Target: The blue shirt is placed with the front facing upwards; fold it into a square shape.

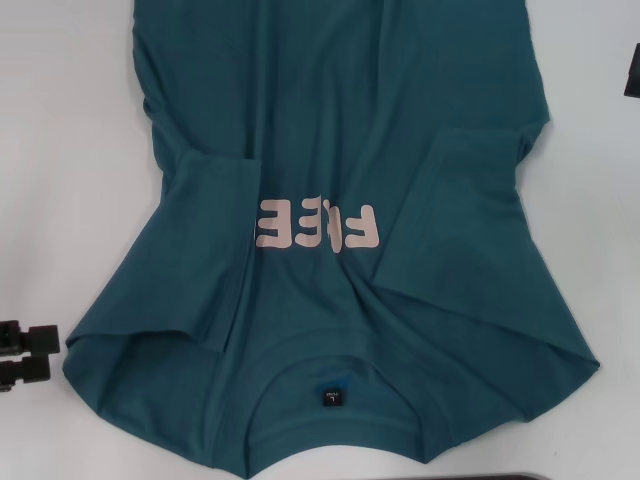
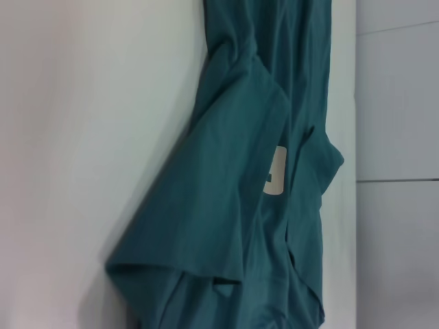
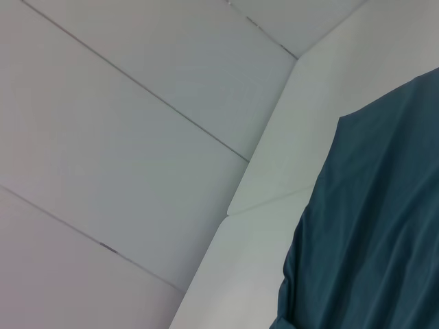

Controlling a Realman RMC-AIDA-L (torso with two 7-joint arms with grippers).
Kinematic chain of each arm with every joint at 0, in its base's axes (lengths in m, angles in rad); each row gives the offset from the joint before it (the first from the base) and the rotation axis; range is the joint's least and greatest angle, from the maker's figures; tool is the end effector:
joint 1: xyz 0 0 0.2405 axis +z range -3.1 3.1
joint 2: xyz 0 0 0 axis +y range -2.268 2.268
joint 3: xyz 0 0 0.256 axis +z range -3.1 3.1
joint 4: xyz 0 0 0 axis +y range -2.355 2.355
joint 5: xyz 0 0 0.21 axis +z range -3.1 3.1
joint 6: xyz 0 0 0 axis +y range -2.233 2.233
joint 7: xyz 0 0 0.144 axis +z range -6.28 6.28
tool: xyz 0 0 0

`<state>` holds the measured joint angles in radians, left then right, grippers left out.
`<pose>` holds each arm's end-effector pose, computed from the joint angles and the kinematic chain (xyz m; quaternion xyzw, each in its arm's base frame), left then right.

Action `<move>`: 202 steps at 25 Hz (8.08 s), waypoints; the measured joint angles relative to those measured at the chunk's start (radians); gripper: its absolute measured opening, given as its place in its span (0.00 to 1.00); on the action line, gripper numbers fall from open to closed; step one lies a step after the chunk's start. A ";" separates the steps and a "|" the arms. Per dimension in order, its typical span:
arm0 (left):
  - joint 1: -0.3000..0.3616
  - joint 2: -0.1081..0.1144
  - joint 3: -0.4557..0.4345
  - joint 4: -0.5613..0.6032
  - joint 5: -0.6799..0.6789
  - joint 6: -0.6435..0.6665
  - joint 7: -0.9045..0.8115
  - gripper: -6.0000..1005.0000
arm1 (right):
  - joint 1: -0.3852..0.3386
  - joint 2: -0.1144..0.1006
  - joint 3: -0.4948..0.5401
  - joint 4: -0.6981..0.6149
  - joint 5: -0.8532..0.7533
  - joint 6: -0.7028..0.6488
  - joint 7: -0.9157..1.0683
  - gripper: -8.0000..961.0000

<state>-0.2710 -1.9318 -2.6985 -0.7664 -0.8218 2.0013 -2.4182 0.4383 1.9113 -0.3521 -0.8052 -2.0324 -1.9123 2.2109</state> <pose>-0.3543 0.2060 0.0853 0.6558 0.7327 0.1789 0.0336 0.3006 0.2953 0.1297 -0.7738 0.5344 0.3323 0.0723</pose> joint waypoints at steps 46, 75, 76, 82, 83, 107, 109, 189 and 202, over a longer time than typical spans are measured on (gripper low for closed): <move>-0.079 -0.073 0.052 0.052 0.155 -0.247 -0.034 0.60 | -0.006 -0.006 0.009 0.011 0.002 0.017 0.009 0.95; -0.129 -0.076 0.029 -0.002 0.143 -0.118 0.023 0.02 | -0.028 -0.098 0.001 0.043 -0.248 -0.036 0.078 0.95; -0.131 -0.074 0.028 -0.002 0.143 -0.120 0.022 0.02 | -0.031 -0.110 -0.001 0.050 -0.264 -0.051 0.083 0.95; -0.152 -0.065 0.025 -0.008 0.142 -0.132 0.011 0.02 | -0.052 -0.142 -0.109 0.066 -0.362 -0.074 0.121 0.95; -0.156 -0.065 0.025 -0.009 0.142 -0.133 0.011 0.02 | -0.048 -0.141 -0.126 0.067 -0.393 -0.073 0.121 0.95; -0.179 -0.050 0.023 -0.014 0.142 -0.168 0.000 0.02 | -0.007 -0.048 -0.161 0.158 -0.517 -0.021 0.068 0.95; -0.179 -0.050 0.023 -0.014 0.142 -0.168 -0.001 0.02 | -0.006 -0.044 -0.162 0.158 -0.524 -0.014 0.072 0.95; -0.183 -0.046 0.022 -0.014 0.142 -0.173 -0.013 0.02 | 0.063 0.010 -0.229 0.224 -0.546 0.108 0.115 0.94; -0.178 -0.050 0.022 -0.014 0.142 -0.172 -0.009 0.02 | 0.073 0.015 -0.212 0.224 -0.481 0.095 0.092 0.94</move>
<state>-0.4489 -1.9813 -2.6768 -0.7808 -0.6795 1.8292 -2.4268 0.5110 1.9267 -0.5640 -0.5808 -2.5134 -1.8171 2.3026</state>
